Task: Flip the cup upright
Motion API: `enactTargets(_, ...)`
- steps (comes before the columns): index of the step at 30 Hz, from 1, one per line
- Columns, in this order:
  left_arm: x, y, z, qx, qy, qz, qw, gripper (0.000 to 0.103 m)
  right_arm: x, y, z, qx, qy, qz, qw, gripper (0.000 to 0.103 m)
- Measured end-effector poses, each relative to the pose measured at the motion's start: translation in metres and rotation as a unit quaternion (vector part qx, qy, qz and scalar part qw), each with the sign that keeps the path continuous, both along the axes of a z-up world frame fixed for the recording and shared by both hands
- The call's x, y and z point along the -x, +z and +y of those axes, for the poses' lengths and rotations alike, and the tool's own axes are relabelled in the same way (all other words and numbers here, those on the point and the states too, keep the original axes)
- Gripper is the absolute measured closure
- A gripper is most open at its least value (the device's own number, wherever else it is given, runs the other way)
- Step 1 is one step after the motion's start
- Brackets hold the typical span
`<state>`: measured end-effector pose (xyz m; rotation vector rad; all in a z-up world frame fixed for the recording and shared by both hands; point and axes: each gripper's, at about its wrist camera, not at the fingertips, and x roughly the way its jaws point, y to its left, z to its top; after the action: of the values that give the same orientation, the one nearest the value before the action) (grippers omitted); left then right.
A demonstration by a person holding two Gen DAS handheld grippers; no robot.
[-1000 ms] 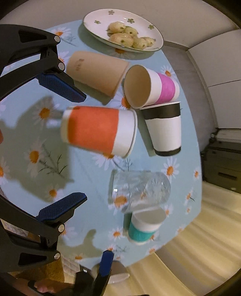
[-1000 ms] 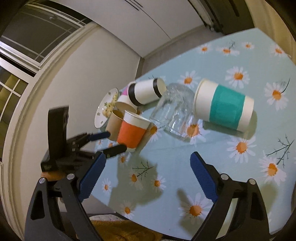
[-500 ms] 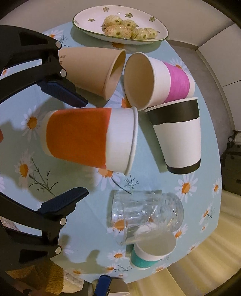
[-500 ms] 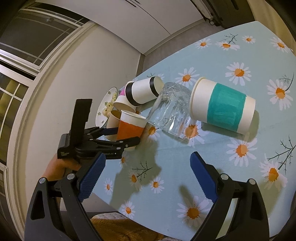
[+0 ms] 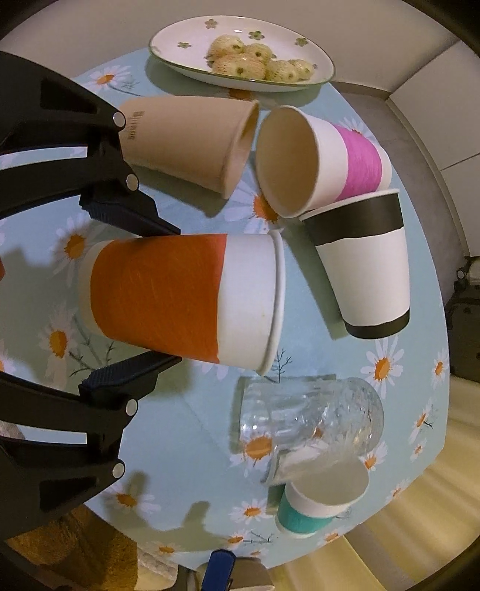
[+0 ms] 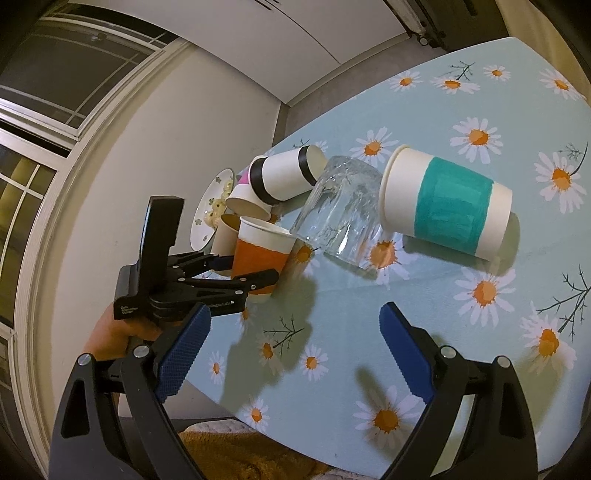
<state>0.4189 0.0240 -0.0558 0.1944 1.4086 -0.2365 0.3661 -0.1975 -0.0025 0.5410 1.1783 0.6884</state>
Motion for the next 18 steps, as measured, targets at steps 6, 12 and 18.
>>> enactTargets(6, 0.028, 0.017, 0.006, 0.049, 0.036, -0.003, 0.9981, 0.044, 0.008, 0.004, -0.002, -0.010, 0.013, -0.001, 1.000, 0.011)
enactTargets(12, 0.064, 0.015, 0.003, 0.113, 0.088, 0.013, 0.9896, 0.044, 0.021, 0.008, -0.006, -0.013, 0.027, 0.003, 1.000, 0.011)
enactTargets(18, 0.099, 0.009, -0.012, 0.147, 0.117, 0.019, 0.9819, 0.044, 0.030, 0.001, -0.018, 0.010, 0.022, 0.016, 1.000, 0.011)
